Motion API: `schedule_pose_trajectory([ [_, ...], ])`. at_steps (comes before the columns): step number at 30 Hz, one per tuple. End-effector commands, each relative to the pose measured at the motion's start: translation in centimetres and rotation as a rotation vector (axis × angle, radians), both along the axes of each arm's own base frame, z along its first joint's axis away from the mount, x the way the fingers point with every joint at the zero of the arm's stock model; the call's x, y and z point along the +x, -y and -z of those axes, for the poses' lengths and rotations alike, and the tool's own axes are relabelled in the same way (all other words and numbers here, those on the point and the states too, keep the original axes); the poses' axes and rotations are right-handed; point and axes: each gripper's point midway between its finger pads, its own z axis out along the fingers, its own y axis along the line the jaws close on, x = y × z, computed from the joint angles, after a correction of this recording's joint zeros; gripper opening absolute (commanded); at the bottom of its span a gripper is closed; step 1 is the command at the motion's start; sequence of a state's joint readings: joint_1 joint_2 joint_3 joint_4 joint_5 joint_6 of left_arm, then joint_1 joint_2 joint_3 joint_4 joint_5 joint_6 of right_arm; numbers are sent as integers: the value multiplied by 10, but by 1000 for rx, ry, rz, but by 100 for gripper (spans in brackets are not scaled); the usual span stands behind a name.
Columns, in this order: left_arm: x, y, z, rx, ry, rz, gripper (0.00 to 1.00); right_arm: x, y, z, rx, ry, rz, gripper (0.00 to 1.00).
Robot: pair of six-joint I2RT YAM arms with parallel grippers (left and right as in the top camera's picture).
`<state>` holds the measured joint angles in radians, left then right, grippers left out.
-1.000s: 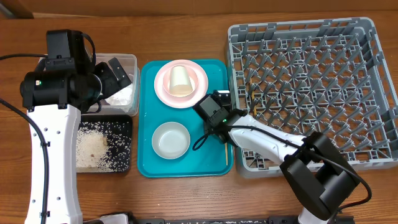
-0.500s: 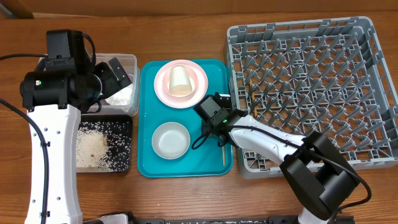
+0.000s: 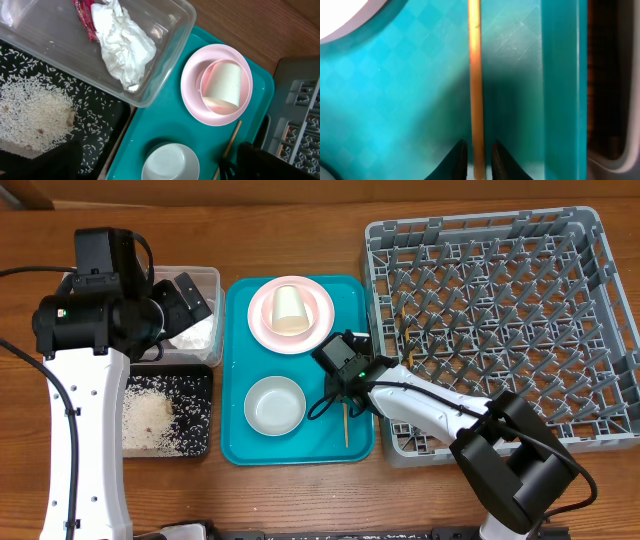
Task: Sort waste into correct bins and load items into the dishwasher
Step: 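Close the right gripper on the second chopstick and lift it, then carry the chopstick into the dish rack and release it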
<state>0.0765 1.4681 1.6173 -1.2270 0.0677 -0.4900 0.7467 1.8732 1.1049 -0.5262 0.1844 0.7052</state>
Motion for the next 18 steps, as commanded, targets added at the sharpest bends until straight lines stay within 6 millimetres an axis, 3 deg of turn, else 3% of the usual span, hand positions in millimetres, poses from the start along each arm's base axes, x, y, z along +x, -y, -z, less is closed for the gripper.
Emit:
schedule_pose_trajectory([
  [1, 1, 0, -10, 9, 31, 16, 100, 0, 6, 2, -28, 7, 4, 17],
  [6, 1, 0, -10, 9, 31, 16, 100, -3, 9, 10, -27, 8, 4, 15],
  [12, 1, 0, -10, 9, 31, 16, 100, 1, 6, 6, -19, 17, 4, 4],
  [15, 1, 1, -10, 10, 31, 19, 100, 14, -6, -17, -7, 69, -66, 4],
  [18, 1, 2, -10, 9, 31, 21, 100, 36, -16, -57, -14, 175, -120, 4],
])
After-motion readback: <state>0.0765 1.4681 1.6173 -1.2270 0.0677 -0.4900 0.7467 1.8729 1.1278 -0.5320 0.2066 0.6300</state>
